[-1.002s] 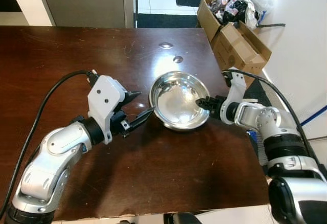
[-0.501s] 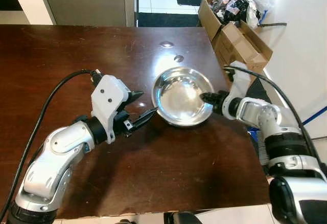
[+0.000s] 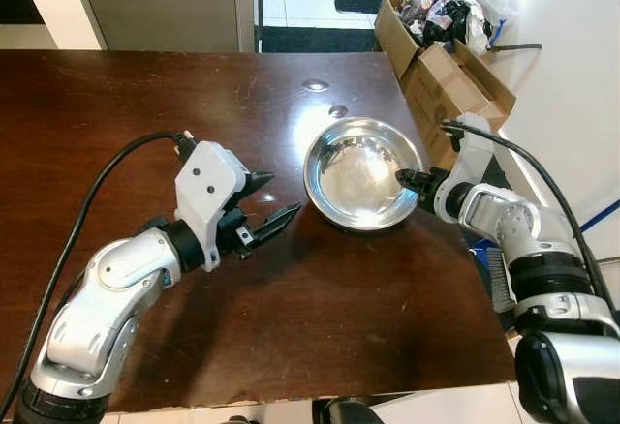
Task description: Setting the table
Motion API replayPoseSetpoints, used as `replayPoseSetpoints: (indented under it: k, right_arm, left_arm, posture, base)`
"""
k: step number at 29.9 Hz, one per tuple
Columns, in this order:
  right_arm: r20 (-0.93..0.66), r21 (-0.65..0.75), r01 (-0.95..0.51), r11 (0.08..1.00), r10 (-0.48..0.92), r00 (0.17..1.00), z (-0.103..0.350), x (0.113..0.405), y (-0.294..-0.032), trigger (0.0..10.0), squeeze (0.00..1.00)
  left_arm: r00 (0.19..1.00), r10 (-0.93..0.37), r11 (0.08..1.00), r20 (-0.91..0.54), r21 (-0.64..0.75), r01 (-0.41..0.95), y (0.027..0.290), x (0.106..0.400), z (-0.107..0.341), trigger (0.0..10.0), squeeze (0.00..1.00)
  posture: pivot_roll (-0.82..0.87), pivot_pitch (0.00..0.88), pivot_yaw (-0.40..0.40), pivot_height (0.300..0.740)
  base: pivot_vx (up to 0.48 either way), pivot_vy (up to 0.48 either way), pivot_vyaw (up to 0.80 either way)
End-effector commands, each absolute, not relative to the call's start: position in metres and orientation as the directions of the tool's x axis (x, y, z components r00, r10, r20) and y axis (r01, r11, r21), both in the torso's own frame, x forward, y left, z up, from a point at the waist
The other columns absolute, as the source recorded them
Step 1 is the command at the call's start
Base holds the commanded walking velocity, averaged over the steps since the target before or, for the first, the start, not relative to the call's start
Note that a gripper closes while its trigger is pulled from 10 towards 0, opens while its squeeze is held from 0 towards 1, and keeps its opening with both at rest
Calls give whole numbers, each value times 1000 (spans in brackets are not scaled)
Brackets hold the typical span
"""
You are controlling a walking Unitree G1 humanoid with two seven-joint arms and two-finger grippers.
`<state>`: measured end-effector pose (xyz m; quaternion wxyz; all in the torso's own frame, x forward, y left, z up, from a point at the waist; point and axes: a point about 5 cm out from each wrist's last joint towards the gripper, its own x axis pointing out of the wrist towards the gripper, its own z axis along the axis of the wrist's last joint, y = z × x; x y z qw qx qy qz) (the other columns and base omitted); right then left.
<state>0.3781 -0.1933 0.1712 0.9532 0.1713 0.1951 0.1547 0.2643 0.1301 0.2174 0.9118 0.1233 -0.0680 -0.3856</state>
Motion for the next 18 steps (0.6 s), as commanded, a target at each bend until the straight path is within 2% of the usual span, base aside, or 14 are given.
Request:
replayPoseSetpoints:
  k: [1, 9, 10, 11, 12, 13, 17, 18]
  right_arm:
    - [-281, 410, -242, 879, 374, 884, 177, 381, -192, 10000, 1000]
    - [-89, 447, -331, 831, 409, 908, 203, 382, -193, 10000, 1000]
    - [-49, 460, -350, 816, 417, 907, 208, 381, -194, 10000, 918]
    - [-14, 459, -367, 809, 420, 908, 212, 379, -196, 10000, 408]
    - [-14, 459, -367, 809, 420, 908, 212, 379, -196, 10000, 408]
    - [18, 459, -386, 800, 426, 904, 217, 376, -198, 10000, 0]
    - [71, 414, -407, 814, 417, 906, 226, 366, -202, 10000, 0]
    - [140, 324, -389, 862, 363, 921, 235, 355, -203, 10000, 0]
  left_arm:
    - [684, -730, 662, 17, 269, 700, 128, 265, 214, 10000, 0]
    - [680, -733, 660, 17, 263, 704, 126, 264, 212, 10000, 0]
    - [679, -734, 659, 18, 261, 705, 125, 264, 212, 10000, 0]
    - [678, -735, 658, 18, 261, 707, 125, 265, 212, 10000, 0]
    - [678, -735, 658, 18, 261, 707, 125, 265, 212, 10000, 0]
    - [677, -736, 657, 18, 259, 708, 124, 265, 211, 10000, 0]
    - [682, -731, 663, 21, 255, 704, 124, 265, 211, 10000, 0]
    - [709, -704, 692, 25, 250, 678, 124, 268, 208, 10000, 0]
  posture:
    - [-100, 51, 11, 740]
    - [-104, 52, 13, 740]
    - [-109, 53, 15, 740]
    - [-112, 53, 15, 740]
    - [-112, 53, 15, 740]
    - [-112, 53, 15, 740]
    - [-115, 55, 14, 740]
    - [-115, 57, 14, 740]
  base:
    - [0, 0, 0]
    - [0, 0, 0]
    - [0, 0, 0]
    - [0, 0, 0]
    - [0, 0, 0]
    - [0, 0, 0]
    - [0, 0, 0]
    - [0, 0, 0]
